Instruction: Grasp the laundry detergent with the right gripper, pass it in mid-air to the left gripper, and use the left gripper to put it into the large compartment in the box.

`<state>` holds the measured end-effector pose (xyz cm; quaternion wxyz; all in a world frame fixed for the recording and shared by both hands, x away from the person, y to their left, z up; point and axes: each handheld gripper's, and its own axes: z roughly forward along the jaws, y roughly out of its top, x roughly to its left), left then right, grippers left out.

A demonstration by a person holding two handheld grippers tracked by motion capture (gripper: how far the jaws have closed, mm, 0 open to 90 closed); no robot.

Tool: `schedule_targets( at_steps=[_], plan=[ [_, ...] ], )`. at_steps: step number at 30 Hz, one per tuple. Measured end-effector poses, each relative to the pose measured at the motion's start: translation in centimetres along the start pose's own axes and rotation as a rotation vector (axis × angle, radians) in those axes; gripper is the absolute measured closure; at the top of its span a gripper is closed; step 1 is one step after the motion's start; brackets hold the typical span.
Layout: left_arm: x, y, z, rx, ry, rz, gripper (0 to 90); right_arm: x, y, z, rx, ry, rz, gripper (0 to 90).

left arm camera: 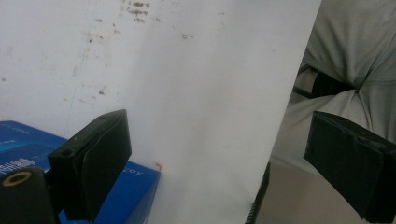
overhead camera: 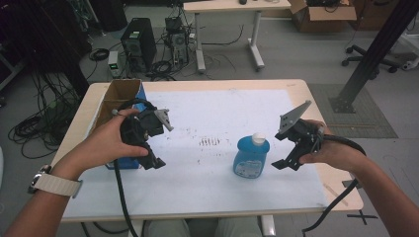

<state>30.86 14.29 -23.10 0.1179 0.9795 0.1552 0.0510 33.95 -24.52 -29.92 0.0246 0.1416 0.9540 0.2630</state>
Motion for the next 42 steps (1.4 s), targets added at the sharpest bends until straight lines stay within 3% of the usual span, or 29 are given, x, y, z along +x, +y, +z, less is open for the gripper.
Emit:
schedule_targets(
  at_steps=[21, 42],
  plan=[
    [0.1, -0.1, 0.3, -0.001, -0.004, -0.008, 7.5, -0.6, -0.9, 1.6, -0.065, 0.015, 0.013, 3.6],
    [0.3, -0.2, 0.6, -0.001, -0.01, -0.009, 7.5, -0.7, -0.9, 3.4, -0.084, 0.018, 0.004, 3.8]
  ],
)
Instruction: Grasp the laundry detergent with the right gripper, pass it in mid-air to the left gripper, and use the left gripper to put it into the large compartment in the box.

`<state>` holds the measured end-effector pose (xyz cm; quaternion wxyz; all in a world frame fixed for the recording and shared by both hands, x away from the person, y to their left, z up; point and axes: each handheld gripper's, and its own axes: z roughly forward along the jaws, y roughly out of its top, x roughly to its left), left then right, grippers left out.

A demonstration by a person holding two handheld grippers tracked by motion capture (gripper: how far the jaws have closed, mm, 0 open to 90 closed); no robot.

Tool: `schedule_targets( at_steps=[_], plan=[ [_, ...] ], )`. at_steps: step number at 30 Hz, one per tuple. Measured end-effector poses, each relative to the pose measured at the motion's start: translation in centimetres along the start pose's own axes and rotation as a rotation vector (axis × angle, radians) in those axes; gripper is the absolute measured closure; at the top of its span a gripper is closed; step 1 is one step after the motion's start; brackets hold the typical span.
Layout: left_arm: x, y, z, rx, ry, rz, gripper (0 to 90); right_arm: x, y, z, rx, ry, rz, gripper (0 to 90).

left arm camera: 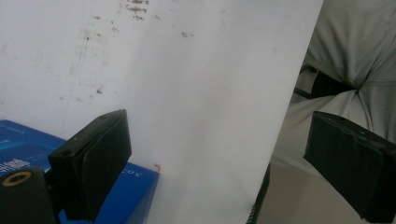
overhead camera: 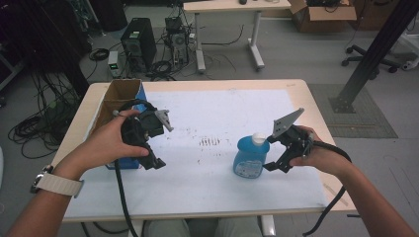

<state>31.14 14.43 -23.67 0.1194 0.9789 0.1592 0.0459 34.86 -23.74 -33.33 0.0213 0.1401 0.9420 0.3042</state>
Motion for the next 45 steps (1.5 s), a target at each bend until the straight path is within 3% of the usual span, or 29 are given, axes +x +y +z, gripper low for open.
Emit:
schedule_targets(
  at_steps=[45],
  plan=[
    [0.1, 0.0, 0.2, 0.001, -0.003, -0.003, 7.6, 0.2, -0.2, 2.5, -0.098, 0.021, -0.011, 4.9]
  ],
)
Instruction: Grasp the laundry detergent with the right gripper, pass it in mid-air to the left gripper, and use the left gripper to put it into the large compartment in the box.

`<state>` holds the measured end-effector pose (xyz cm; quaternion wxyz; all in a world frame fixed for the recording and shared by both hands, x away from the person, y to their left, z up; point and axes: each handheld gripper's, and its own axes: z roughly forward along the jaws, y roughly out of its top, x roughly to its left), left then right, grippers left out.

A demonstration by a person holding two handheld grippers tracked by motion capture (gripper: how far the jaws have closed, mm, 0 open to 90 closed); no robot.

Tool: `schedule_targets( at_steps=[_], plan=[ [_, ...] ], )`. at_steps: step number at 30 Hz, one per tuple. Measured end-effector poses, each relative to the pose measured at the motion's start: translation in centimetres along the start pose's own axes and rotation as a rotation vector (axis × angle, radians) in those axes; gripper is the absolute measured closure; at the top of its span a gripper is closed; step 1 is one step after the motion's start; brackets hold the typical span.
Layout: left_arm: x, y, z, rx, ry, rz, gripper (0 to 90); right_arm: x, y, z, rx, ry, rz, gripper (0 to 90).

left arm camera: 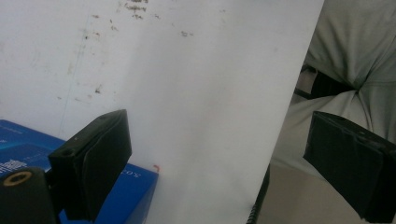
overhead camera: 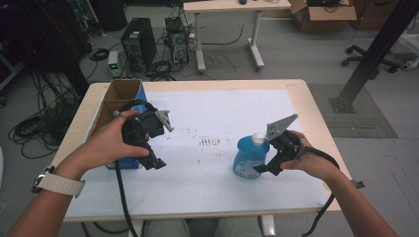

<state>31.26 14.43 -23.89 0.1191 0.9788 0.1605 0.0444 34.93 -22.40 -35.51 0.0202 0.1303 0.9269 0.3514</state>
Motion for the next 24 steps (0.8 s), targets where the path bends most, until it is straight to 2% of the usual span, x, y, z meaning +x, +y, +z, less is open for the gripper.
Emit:
schedule_targets(
  at_steps=[17, 24],
  plan=[
    [-0.01, -0.02, 0.14, 0.0, -0.002, -0.004, 7.7, -0.25, -0.87, 0.31, -0.042, -0.006, 0.007, 5.1],
    [-0.04, 0.06, 0.16, 0.002, -0.002, 0.001, 7.6, -0.14, -0.67, 0.36, -0.059, -0.013, -0.004, 5.3]
  ],
)
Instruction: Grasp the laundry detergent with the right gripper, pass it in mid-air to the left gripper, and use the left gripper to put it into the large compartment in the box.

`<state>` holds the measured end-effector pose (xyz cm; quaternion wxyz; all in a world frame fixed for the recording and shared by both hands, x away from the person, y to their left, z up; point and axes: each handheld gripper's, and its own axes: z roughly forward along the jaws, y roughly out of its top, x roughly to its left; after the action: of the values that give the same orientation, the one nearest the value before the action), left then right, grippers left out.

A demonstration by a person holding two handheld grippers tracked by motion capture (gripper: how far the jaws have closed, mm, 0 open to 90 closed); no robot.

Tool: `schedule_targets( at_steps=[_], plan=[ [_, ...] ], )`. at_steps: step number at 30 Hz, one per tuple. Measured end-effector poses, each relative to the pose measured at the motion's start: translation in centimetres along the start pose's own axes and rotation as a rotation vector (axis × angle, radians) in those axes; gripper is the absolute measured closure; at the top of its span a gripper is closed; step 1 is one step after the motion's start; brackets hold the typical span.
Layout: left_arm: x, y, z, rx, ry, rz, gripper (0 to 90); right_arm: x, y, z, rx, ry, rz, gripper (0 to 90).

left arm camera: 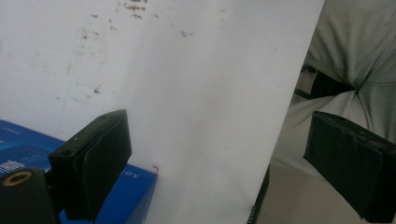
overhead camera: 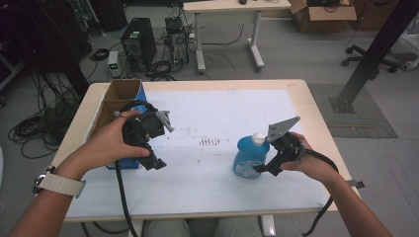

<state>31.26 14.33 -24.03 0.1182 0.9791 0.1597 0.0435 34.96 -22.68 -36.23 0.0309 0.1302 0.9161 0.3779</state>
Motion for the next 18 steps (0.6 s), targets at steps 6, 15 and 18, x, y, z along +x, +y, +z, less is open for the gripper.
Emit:
schedule_targets(
  at_steps=[6, 15, 18],
  plan=[
    [0.03, -0.09, -0.02, -0.003, 0.002, -0.002, 7.7, 0.05, -0.03, 0.12, -0.007, -0.002, -0.002, 5.4],
    [0.02, -0.11, 0.05, -0.003, -0.001, -0.008, 7.7, 0.24, -0.38, 0.7, -0.02, -0.002, 0.005, 5.6],
    [0.04, -0.13, 0.08, -0.004, -0.001, -0.006, 7.7, 0.26, -0.36, 0.88, -0.029, -0.004, 0.007, 5.6]
  ],
)
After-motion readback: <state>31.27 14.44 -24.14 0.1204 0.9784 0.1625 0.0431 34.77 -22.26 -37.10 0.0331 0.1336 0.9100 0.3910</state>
